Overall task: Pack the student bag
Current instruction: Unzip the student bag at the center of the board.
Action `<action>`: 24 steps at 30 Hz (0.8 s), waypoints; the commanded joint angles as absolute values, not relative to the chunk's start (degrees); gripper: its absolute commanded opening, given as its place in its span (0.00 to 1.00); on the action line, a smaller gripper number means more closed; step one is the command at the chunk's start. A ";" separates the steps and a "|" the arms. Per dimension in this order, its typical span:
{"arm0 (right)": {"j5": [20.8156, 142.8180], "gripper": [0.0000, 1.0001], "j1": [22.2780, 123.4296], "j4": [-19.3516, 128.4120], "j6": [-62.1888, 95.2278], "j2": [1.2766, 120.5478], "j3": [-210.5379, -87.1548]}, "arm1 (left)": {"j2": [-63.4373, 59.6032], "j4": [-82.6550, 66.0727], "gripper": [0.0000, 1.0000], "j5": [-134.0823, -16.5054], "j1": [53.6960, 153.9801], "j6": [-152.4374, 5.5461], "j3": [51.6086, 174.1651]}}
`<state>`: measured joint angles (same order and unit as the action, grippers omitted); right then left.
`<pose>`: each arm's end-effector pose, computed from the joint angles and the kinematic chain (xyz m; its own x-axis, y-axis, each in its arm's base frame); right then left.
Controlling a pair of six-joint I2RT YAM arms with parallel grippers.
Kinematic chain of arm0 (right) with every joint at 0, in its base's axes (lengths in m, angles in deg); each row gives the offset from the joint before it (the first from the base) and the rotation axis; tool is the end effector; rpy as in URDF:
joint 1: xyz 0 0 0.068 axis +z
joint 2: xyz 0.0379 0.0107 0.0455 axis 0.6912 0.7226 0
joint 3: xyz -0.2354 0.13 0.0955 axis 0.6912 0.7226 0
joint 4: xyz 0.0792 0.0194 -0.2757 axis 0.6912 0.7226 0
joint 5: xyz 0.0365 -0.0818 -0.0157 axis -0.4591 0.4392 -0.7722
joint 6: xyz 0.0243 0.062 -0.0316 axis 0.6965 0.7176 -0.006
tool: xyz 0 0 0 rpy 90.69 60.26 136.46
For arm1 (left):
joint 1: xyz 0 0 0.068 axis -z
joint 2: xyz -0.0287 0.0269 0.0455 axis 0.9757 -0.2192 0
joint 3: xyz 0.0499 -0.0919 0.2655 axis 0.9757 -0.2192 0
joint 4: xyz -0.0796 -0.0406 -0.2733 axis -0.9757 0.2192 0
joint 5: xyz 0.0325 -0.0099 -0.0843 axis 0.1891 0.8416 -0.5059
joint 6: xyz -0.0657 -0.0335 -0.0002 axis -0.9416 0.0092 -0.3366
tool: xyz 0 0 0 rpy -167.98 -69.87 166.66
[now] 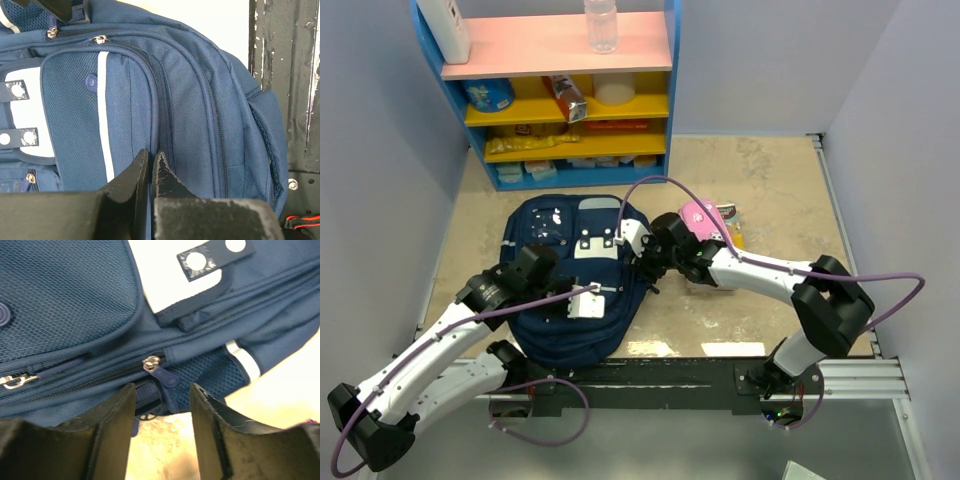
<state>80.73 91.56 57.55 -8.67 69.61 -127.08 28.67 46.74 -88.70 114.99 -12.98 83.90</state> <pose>0.2475 0.2873 0.1934 -0.1498 -0.6295 -0.7624 -0.9046 0.3986 -0.1514 0.1237 -0.1242 0.2539 0.1313 0.7831 -0.6079 0.9707 0.0228 0.2391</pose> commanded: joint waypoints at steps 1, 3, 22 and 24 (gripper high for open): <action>77.33 0.49 91.45 55.08 -9.90 71.32 -128.06 | 29.10 45.67 0.00 -88.30 114.87 -12.65 85.89; 77.42 0.47 91.45 54.64 -9.72 71.76 -127.71 | 29.10 45.58 0.00 -88.13 114.96 -12.65 85.89; 77.76 0.04 91.45 52.62 -7.70 75.55 -130.52 | 29.90 47.52 0.00 -88.21 114.96 -12.47 86.68; 78.38 0.00 91.45 52.27 -6.91 74.23 -129.38 | 29.63 46.99 0.00 -88.48 114.96 -12.65 86.51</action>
<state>78.17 91.56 54.71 -8.23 77.19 -128.83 29.13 47.98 -88.35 114.99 -12.76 84.01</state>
